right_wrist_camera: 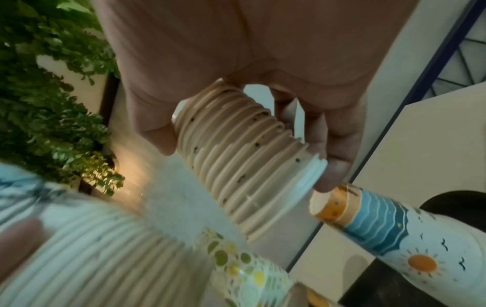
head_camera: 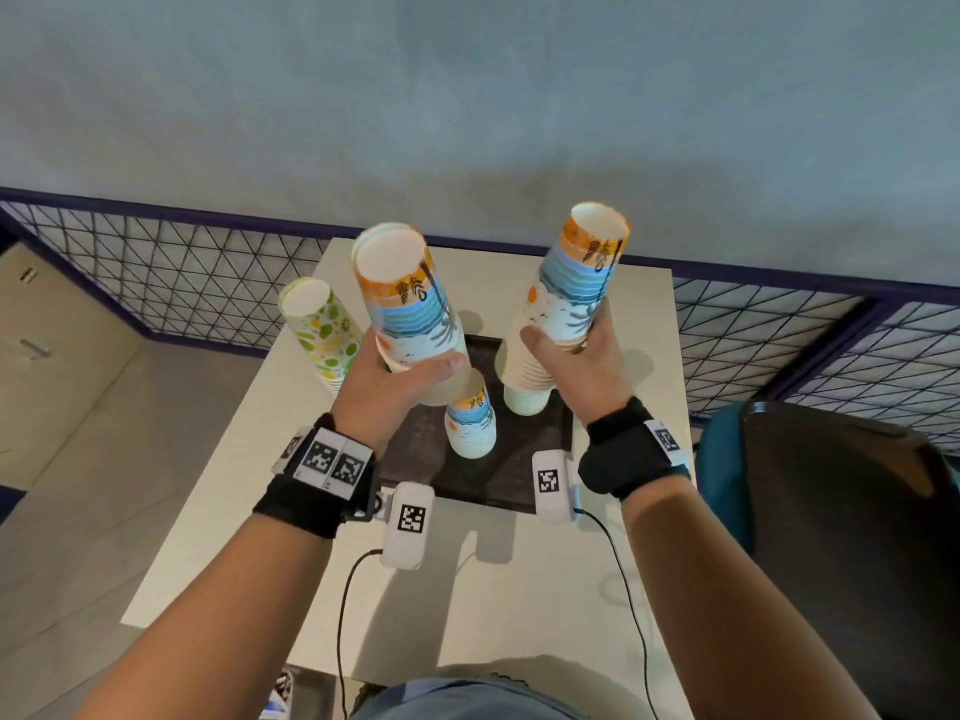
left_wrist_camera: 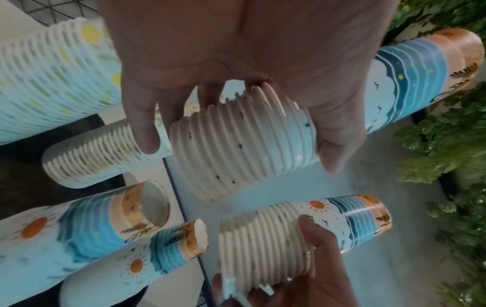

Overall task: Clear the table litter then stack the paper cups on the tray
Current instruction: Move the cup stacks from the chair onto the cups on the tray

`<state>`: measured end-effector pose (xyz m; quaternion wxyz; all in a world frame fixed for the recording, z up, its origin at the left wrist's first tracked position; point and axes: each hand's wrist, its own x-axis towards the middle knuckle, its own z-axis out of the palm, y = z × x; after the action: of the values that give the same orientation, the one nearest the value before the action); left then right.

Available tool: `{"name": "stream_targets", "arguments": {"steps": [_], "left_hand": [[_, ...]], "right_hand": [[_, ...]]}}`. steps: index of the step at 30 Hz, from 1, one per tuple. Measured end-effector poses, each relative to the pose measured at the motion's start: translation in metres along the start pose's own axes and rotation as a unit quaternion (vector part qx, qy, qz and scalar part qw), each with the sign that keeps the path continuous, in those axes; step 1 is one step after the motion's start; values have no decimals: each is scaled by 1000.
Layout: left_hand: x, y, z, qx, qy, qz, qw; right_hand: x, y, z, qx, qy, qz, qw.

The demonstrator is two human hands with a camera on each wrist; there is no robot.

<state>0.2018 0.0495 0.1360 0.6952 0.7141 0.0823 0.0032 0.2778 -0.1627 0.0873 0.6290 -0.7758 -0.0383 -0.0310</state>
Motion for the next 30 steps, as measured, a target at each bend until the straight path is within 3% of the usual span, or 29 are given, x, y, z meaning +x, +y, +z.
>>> {"name": "stream_targets", "arguments": {"steps": [5,11,17,19,23,27,30], "left_hand": [[25,13,-13,-13,64,42,997],[43,27,-20,0,57,74,996],[58,36,-14,52,48,81,994],[60,42,-12,62,53,81,993],[68,52,1,75,8,102,992],[73,56,30,112,-43,100,988],[78,55,45,124,-64,82,987]], "right_hand": [[-9,13,39,-19,-42,11,999],[-11,40,75,-64,-104,55,991],[-12,44,60,-152,-186,79,968],[-12,29,46,-160,-153,42,974],[1,-24,22,-86,-9,-92,992],[26,-68,17,-91,-48,-161,982],[36,-71,14,-79,-83,-135,984]]}}
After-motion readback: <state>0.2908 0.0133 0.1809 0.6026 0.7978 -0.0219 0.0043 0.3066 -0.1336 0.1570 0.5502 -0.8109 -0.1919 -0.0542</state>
